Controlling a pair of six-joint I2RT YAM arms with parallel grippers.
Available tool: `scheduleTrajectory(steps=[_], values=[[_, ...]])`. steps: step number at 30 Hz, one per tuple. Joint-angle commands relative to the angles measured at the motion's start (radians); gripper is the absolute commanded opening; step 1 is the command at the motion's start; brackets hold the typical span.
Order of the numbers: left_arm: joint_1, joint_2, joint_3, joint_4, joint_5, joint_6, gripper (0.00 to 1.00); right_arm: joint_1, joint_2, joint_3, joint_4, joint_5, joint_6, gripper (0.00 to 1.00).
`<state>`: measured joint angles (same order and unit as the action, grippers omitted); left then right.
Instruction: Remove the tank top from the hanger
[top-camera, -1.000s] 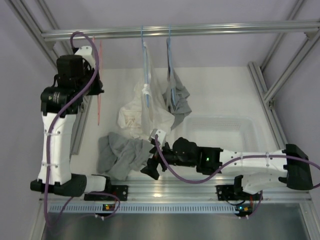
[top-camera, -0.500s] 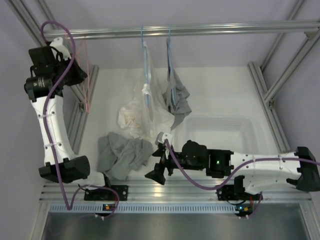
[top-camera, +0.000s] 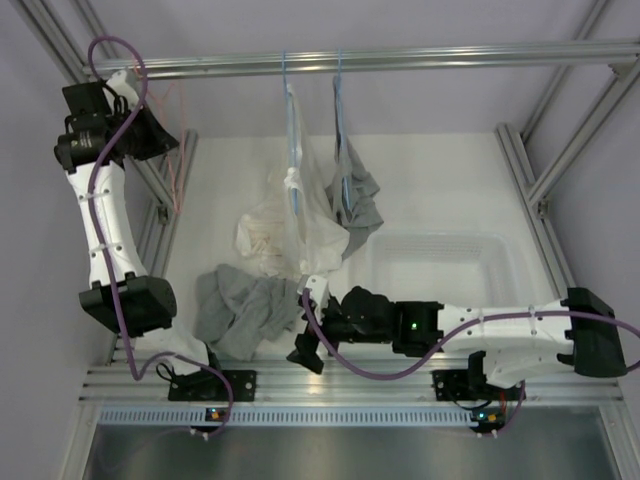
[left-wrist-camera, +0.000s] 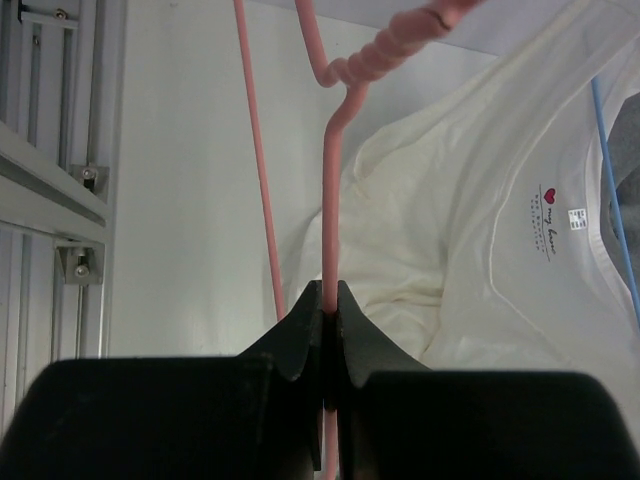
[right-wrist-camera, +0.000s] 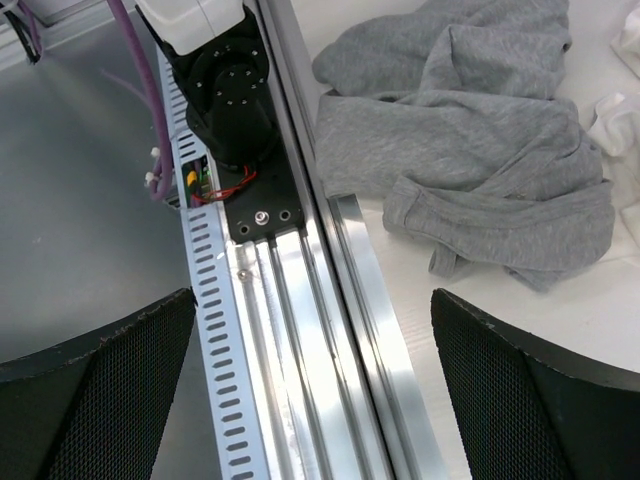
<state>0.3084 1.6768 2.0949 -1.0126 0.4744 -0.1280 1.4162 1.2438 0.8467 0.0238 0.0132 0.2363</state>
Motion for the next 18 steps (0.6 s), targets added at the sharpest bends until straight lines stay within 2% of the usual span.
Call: scheduleTrajectory(steps=[1,8,12,15,16,18], values=[[0.005,0.024,0.051,0.014,0.019,0.004,0.01,0.018,0.017,0.049,0.024,-0.007,-0.008,0.99],[-0.002,0.067,0.125,-0.029,0.014,-0.001,0.0,0.018,0.057,0.049,0.038,-0.039,0.001,0.99],[-0.009,-0.002,0.007,-0.032,-0.083,0.022,0.14,0.018,0.086,0.057,0.05,-0.032,-0.005,0.99],[-0.009,-0.054,-0.054,-0.023,-0.157,0.021,0.38,0.018,0.123,0.078,0.059,-0.039,-0.017,0.99],[-0.009,-0.081,-0.065,-0.021,-0.174,0.015,0.59,0.018,0.132,0.086,0.059,-0.039,-0.026,0.99],[-0.009,-0.117,-0.091,-0.018,-0.218,0.008,0.75,0.018,0.163,0.107,0.059,-0.036,-0.038,0.99]])
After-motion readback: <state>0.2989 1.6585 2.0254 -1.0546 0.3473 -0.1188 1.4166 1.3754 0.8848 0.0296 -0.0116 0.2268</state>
